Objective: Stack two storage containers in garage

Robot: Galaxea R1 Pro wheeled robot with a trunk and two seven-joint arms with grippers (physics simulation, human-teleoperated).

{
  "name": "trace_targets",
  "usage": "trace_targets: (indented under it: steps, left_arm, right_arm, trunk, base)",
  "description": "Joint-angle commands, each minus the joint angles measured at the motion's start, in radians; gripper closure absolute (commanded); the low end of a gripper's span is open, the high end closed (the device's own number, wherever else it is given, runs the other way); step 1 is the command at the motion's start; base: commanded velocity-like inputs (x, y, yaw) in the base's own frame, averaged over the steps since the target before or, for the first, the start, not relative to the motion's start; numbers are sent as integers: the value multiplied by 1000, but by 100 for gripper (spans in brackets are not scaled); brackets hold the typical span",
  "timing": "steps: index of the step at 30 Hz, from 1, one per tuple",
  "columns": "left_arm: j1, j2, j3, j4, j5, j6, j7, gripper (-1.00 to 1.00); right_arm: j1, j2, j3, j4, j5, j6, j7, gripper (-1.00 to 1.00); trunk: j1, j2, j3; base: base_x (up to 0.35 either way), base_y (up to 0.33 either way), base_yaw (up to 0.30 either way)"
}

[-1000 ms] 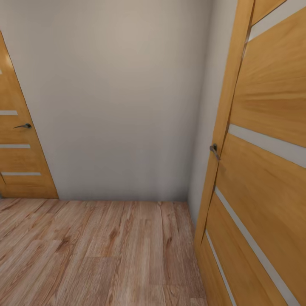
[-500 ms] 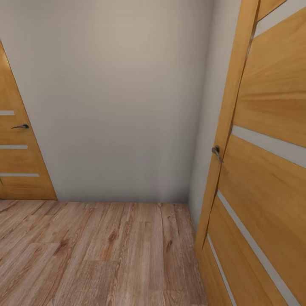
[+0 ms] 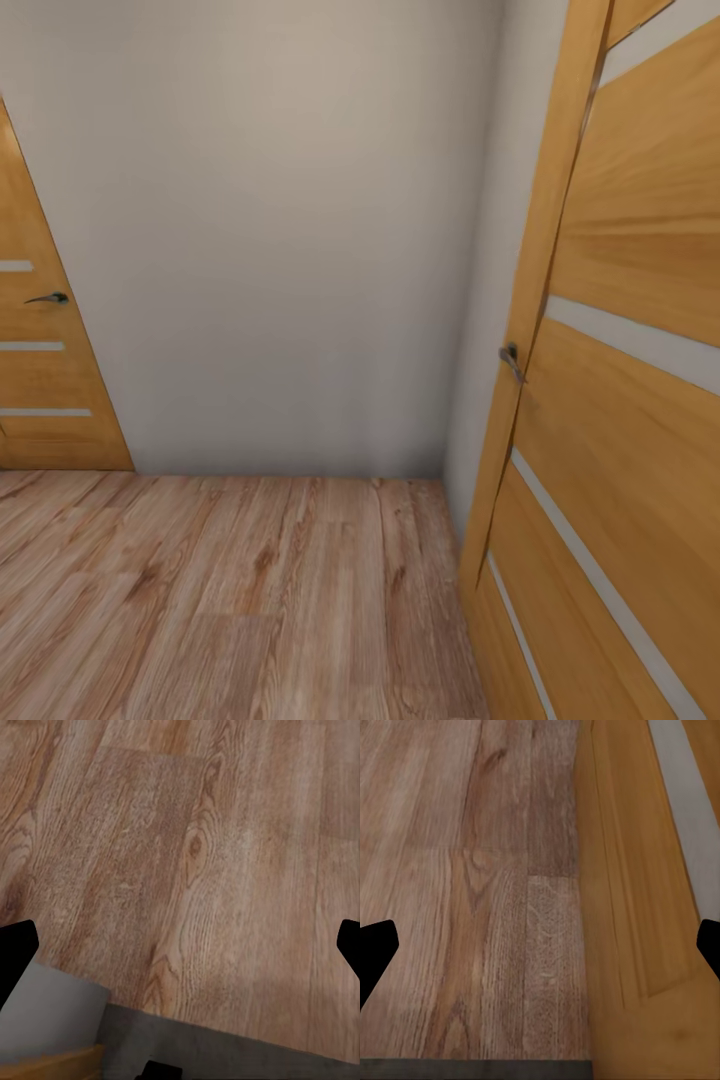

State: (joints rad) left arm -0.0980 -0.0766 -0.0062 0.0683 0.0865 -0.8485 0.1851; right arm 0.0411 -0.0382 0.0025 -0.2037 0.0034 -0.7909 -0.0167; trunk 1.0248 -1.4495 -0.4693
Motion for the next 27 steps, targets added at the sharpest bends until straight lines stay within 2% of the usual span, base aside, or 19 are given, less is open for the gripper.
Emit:
trace_targets:
  steps: [1, 8, 27]
  left_arm:
    - [-2, 0, -1, 4, 9, -6, -5, -100]
    - [-2, 0, -1, 4, 9, -6, -6, -100]
    - [-2, -2, -1, 4, 10, -6, -4, -100]
  right_arm:
    - [1, 0, 1, -2, 0, -1, -2, -100]
    - [1, 0, 1, -2, 1, -1, -2, -100]
    - [1, 0, 1, -2, 1, -1, -2, -100]
  trunk:
    - [0, 0, -1]
    - [0, 0, -1]
    - [0, 0, -1]
  base:
    - [206, 0, 0]
    - [238, 0, 0]
    - [12, 0, 0]
